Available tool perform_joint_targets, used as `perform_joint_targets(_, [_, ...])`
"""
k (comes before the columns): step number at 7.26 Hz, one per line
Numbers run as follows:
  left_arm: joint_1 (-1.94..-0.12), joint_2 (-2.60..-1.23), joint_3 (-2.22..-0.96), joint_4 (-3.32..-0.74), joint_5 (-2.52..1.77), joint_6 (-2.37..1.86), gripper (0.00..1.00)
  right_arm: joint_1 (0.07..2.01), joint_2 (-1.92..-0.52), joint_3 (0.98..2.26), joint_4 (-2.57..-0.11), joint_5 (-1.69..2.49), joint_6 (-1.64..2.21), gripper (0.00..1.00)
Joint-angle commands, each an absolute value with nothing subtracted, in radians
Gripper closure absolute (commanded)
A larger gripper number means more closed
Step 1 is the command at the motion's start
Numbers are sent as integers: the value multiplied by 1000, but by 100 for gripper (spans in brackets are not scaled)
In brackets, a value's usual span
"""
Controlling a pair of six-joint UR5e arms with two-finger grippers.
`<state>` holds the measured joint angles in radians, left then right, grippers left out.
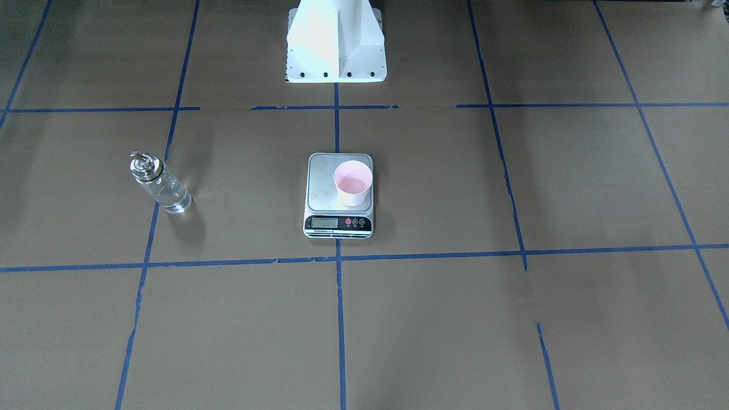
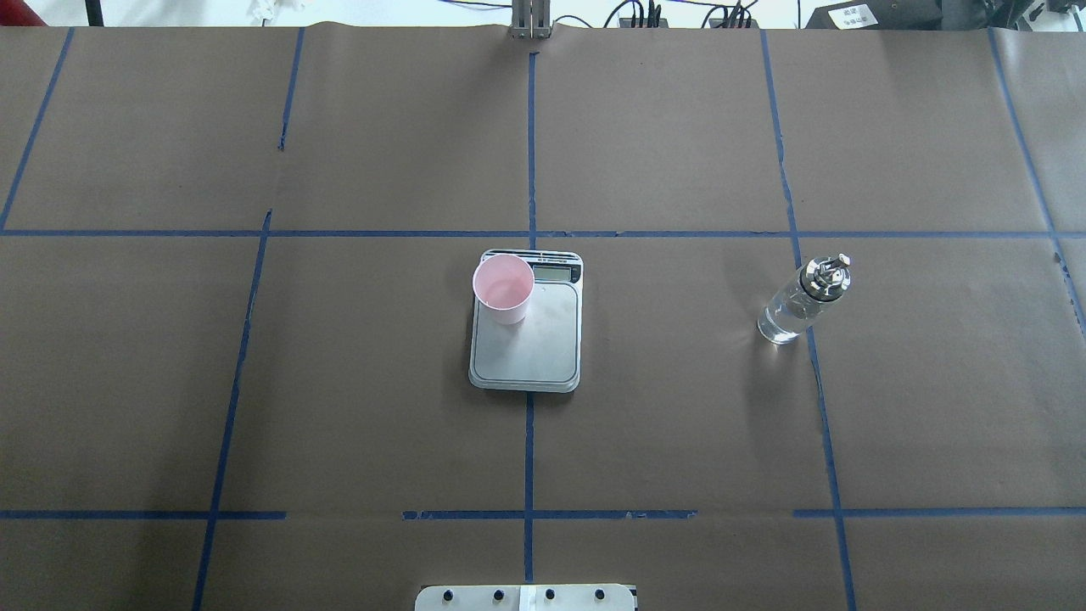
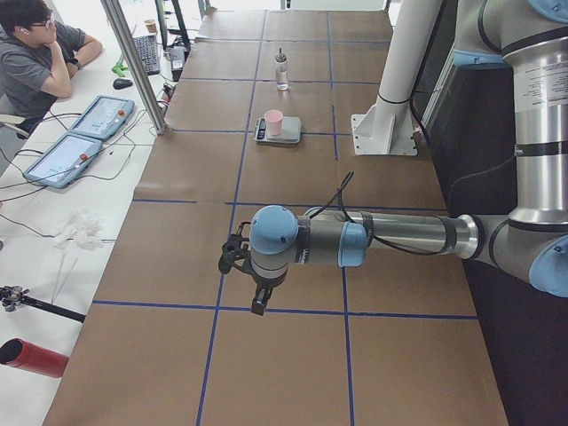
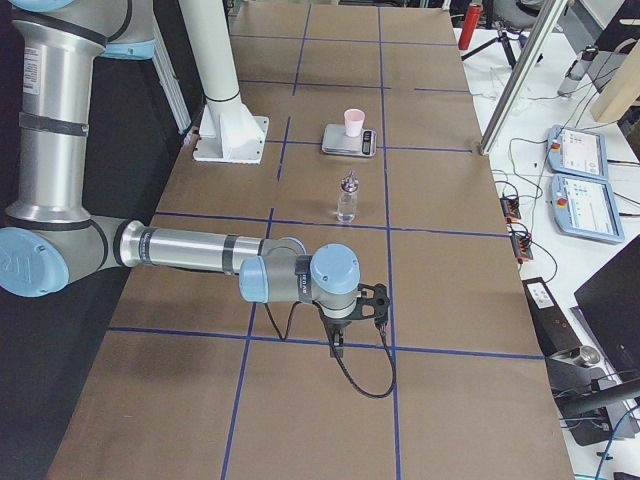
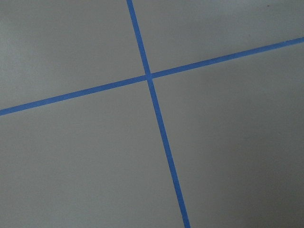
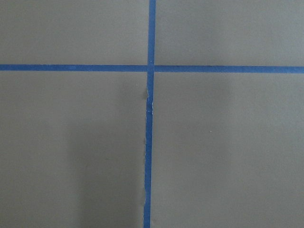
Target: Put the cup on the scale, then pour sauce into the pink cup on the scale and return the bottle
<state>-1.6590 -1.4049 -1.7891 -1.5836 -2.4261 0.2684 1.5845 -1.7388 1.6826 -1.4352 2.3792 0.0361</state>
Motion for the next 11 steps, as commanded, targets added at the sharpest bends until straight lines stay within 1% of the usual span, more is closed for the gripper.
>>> perform_joint_targets(1, [-1658, -1391, -1836, -1583, -2428, 268, 0, 1585, -1775, 1687, -1428, 2373, 35, 0])
perform_joint_targets(3, [-1654, -1391, -1845, -1583, -2430, 268, 0, 1585, -1807, 1692, -1430, 2370, 37, 0])
perform_joint_targets(6, [-1654, -1391, -1845, -1585, -2430, 268, 0, 1585, -1815, 1713, -1427, 2308, 44, 0])
perform_joint_targets(8, [-1652, -1352, -1833, -1585, -2424, 267, 0, 1583, -1816, 1729, -1427, 2264, 48, 0])
perform_joint_targets(11, [-1652, -1322, -1839, -1585, -2421, 268, 0, 1583, -1798, 1718, -1439, 2264, 48, 0])
